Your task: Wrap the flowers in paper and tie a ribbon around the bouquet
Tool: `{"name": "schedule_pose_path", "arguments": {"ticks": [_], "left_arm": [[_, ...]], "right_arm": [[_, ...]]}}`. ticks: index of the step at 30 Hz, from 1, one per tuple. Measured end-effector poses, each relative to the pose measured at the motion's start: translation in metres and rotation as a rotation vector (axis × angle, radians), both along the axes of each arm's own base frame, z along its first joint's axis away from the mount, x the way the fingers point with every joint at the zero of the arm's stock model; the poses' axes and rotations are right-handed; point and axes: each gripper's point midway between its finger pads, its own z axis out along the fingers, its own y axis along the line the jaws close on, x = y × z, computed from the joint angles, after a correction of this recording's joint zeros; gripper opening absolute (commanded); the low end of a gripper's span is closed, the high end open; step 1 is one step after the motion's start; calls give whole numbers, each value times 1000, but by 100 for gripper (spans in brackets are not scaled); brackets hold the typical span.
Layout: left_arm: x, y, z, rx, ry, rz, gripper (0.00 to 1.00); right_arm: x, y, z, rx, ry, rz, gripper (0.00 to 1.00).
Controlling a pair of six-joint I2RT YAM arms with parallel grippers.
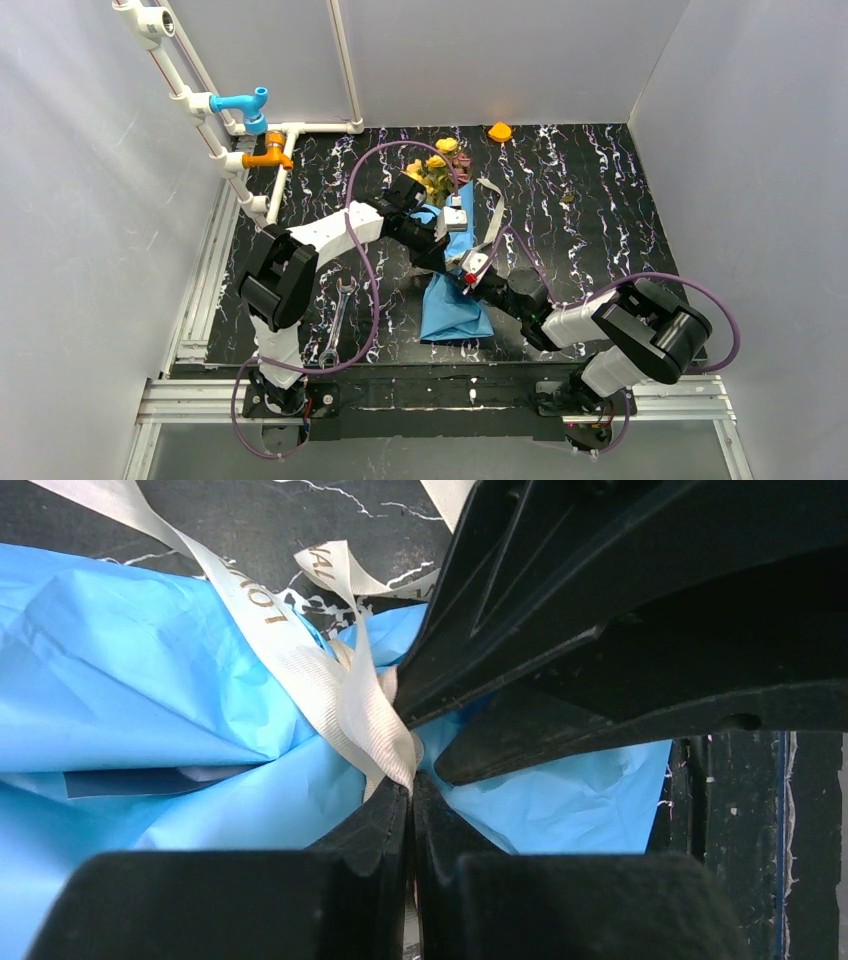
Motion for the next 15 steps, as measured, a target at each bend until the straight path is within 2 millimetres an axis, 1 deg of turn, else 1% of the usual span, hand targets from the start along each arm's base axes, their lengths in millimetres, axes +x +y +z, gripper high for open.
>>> {"name": "schedule_pose_path", "arguments": {"ticks": [5,15], "left_arm": [[-1,2,-3,9,14,3,0],[2,8,-3,14,25,17,0]], "right_arm": [[4,-2,-4,-26,-8,-17,43],[10,4,-7,-44,-19,-15,44]]}}
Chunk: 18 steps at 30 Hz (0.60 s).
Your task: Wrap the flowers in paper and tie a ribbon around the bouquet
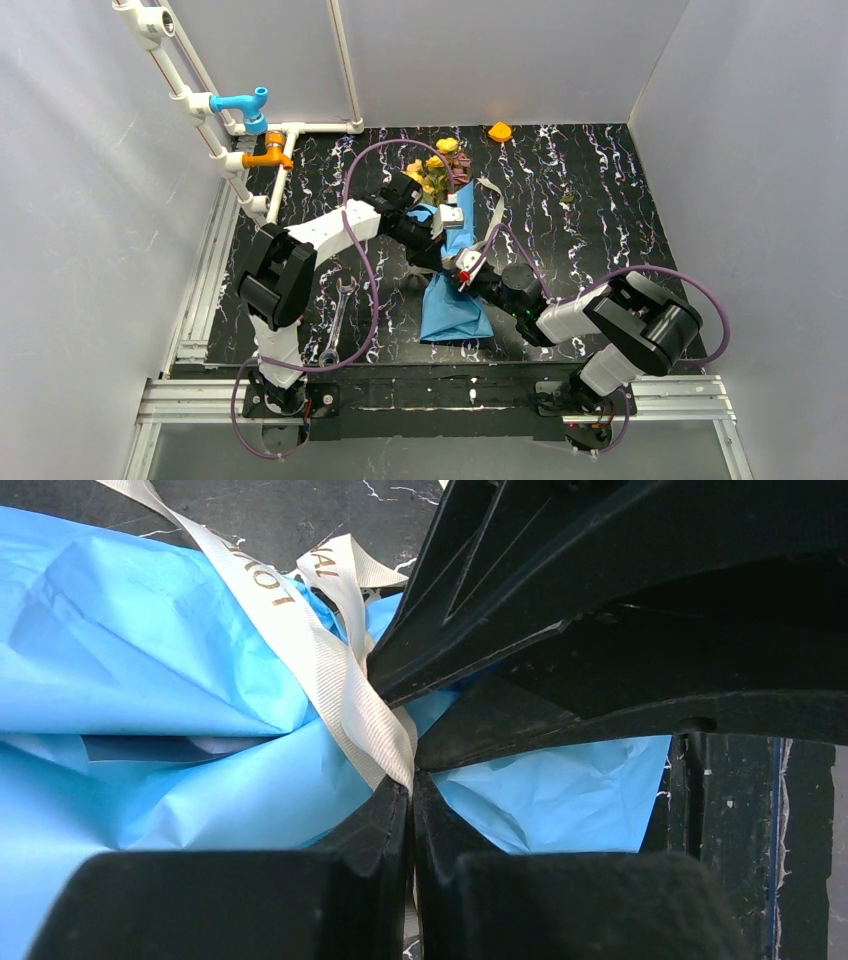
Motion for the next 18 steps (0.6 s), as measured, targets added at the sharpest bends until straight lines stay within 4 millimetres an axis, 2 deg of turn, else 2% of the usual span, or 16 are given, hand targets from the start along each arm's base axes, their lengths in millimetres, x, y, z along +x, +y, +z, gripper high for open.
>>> {"name": "schedule_pose_path", "arguments": {"ticks": [18], "left_arm": [[2,-1,10,-40,26,-1,0]], "right_arm": [[2,4,-1,-10,4,9,43]]}}
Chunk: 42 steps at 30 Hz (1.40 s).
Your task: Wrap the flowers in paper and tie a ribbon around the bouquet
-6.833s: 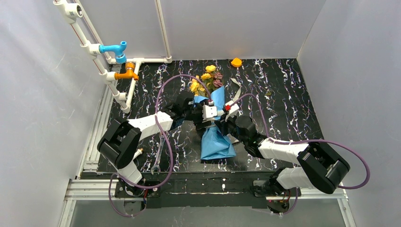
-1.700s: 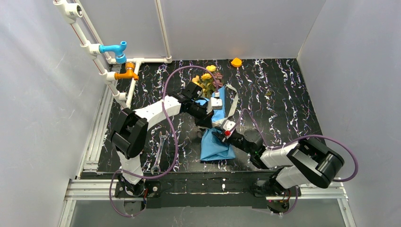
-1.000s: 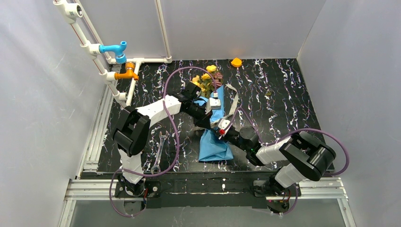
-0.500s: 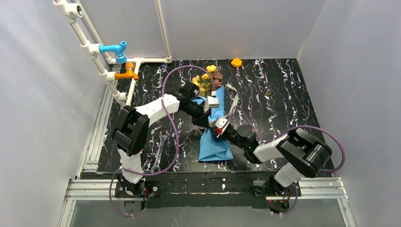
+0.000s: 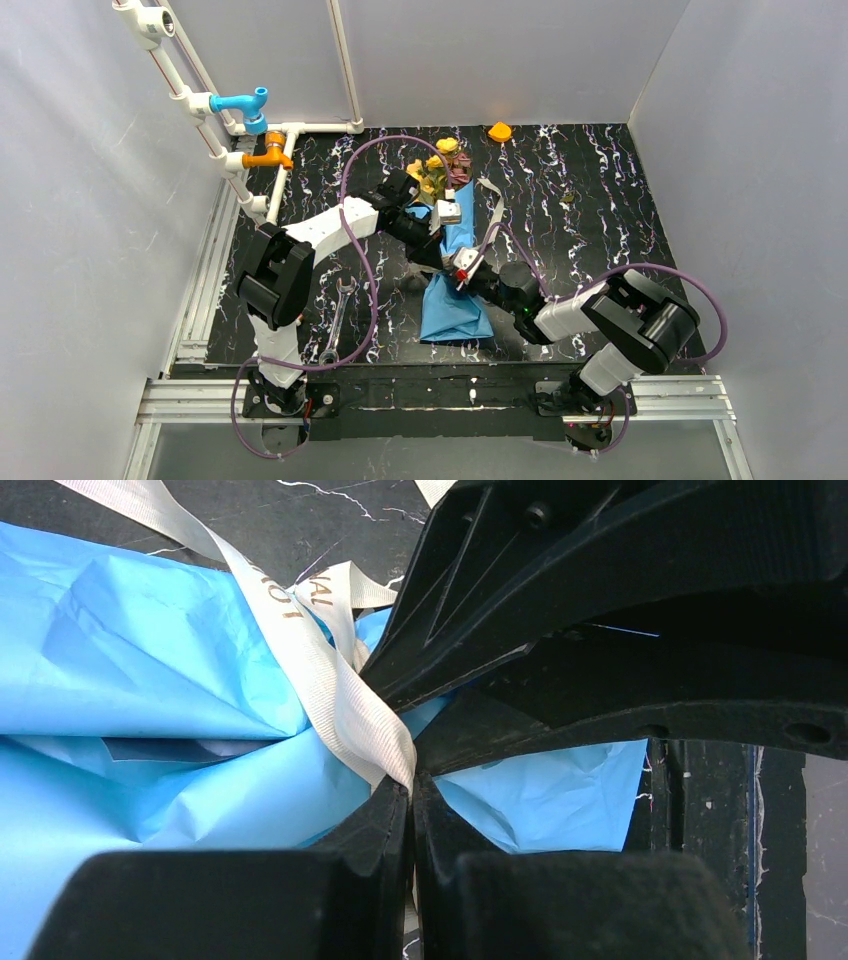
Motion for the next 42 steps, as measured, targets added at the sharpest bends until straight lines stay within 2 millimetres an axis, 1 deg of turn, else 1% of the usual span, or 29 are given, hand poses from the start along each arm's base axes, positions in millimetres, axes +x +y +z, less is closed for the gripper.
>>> {"name": "schedule_pose_path", "arguments": {"ticks": [5,8,12,14,16,21,22,24,27,30,32,35,37,38,40,41,42], "left_arm": [[1,1,0,1,2,4,0],[2,3,0,3,3,8,0],[3,3,2,-4,3,9,0],[3,1,5,-15,5,5,0],[3,0,6,-23,7,1,0],[4,0,8,-27,6,2,0],[4,0,8,-27,6,2,0],[4,0,8,-27,6,2,2],[4,0,7,-23,9,8,24],[3,0,8,-17,35,30,34],[5,0,8,-5,55,58,38],[10,3,6,30,75,123,52],[13,5,7,38,73,145,59],[14,6,8,41,68,154,67],[18,8,13,41,49,182,76],[20,10,15,39,37,200,88],[21,13,19,36,21,223,97]], "right_arm": [[1,3,-1,-3,3,4,43],[2,4,-2,-5,4,7,40],[3,6,-2,-8,5,10,30],[3,6,-3,-10,7,10,25],[4,7,-4,-11,8,11,17],[4,8,-5,-19,9,10,3],[4,7,-5,-21,8,8,1],[4,7,-5,-22,7,6,1],[5,7,-6,-27,11,4,1],[6,6,-8,-34,17,-3,1],[6,6,-9,-38,20,-6,1],[6,5,-10,-41,24,-7,1],[6,5,-10,-41,27,-9,1],[6,5,-11,-41,28,-9,1],[5,5,-11,-40,32,-10,1],[5,5,-11,-39,34,-10,1],[5,5,-11,-38,34,-10,1]]}}
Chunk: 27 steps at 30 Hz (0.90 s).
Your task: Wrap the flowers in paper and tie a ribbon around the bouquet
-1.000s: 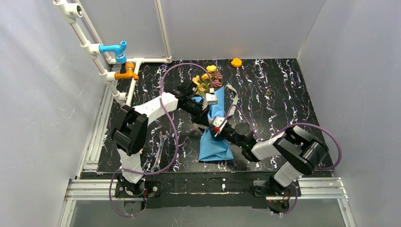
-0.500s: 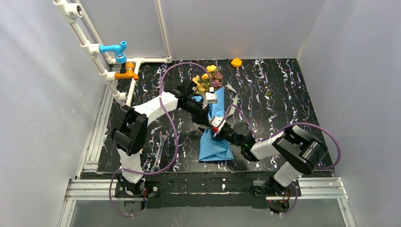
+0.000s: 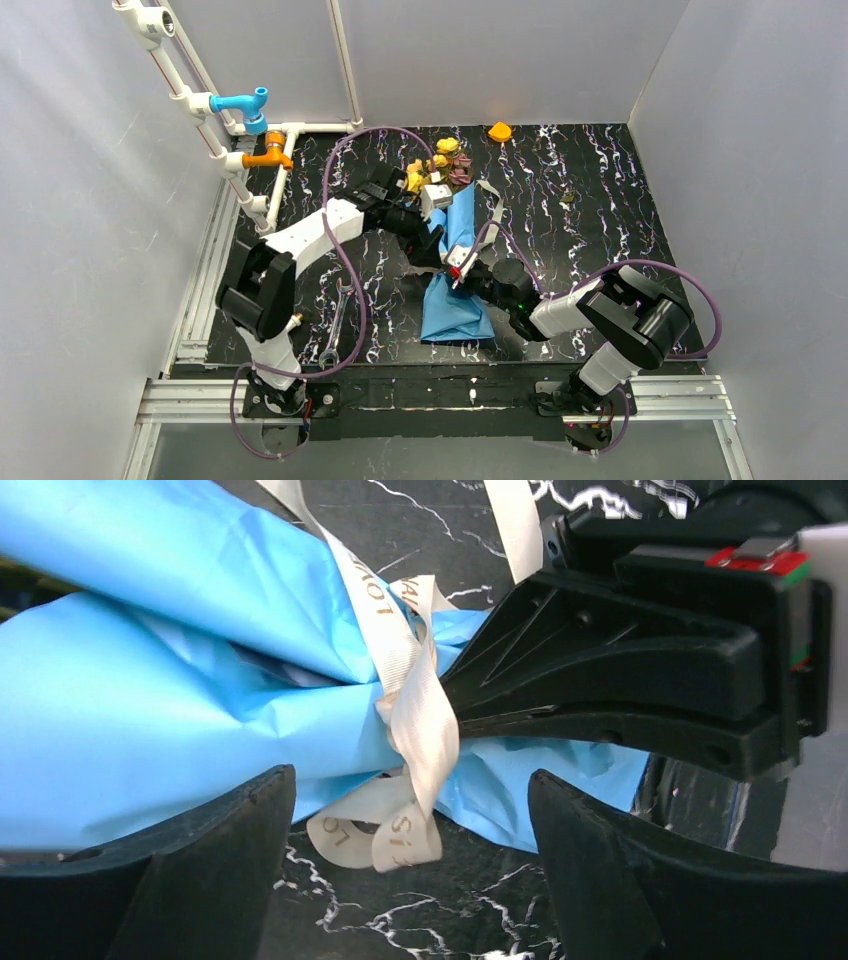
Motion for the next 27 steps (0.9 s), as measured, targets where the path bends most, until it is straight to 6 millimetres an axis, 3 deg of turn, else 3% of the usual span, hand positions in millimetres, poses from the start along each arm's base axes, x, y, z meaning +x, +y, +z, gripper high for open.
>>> {"name": "schedule_pose_path", "arguments": {"ticks": [6,10,13,19,24,27], "left_arm": [[6,14,20,-10,-102,104,98],[15,38,19,-8,-252,272,98],[12,63,9,15,-346,375,98],[25,86,-13,108,-506,386,98],[26,93,-47,192,-573,282,98],[17,92,-60,188,-576,218,97]], "right_arm": [[0,1,0,2,3,-1,1],[0,1,0,2,6,-1,1],[1,1,0,4,8,-3,1],[2,3,1,11,32,-10,1],[2,4,0,18,51,-14,1],[2,5,-1,15,61,-15,1]]}}
